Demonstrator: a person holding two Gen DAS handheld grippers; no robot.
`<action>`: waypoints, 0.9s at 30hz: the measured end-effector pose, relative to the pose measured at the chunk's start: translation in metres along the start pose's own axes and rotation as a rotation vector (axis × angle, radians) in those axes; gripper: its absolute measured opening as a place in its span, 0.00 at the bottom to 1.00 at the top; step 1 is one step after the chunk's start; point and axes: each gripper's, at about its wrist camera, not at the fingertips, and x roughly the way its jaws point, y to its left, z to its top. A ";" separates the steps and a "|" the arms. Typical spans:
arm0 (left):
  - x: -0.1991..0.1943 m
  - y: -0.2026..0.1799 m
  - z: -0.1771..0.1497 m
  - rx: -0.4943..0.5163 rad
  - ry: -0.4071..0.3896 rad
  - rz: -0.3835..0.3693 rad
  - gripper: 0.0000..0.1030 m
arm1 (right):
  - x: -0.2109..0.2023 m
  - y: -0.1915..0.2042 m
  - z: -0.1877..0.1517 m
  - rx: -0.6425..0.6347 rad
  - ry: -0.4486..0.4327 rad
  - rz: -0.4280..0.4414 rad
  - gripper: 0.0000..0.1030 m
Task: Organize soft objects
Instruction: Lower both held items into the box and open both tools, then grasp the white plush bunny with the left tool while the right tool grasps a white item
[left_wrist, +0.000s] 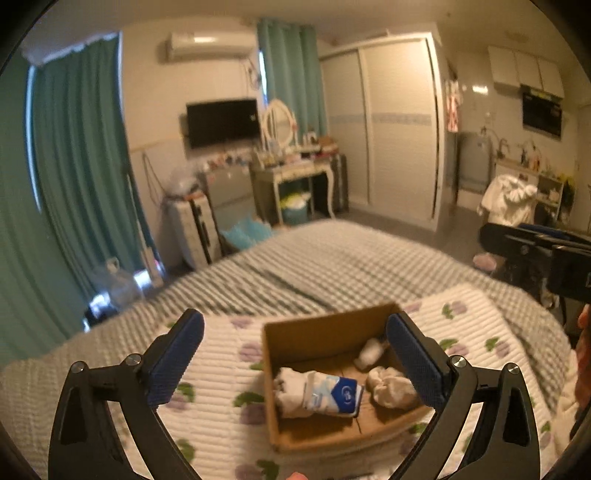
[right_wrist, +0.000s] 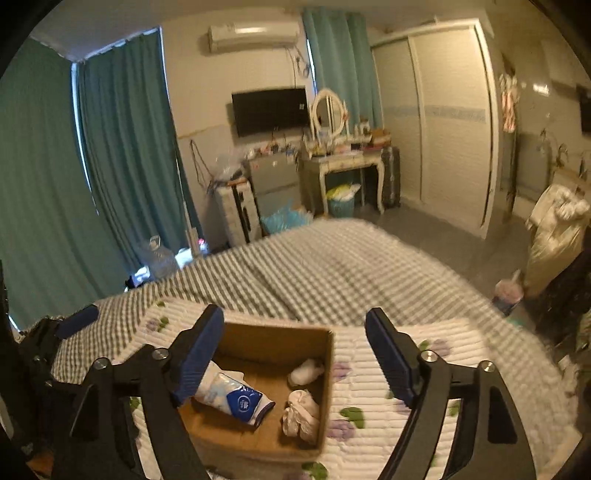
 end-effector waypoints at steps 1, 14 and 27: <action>-0.019 0.002 0.004 -0.003 -0.021 0.004 0.99 | -0.014 0.002 0.002 -0.007 -0.008 -0.001 0.84; -0.126 0.011 -0.027 -0.025 -0.062 0.030 1.00 | -0.147 0.042 -0.044 -0.128 -0.036 -0.011 1.00; -0.028 -0.015 -0.166 -0.017 0.195 -0.029 0.89 | -0.043 0.043 -0.184 -0.108 0.196 -0.006 1.00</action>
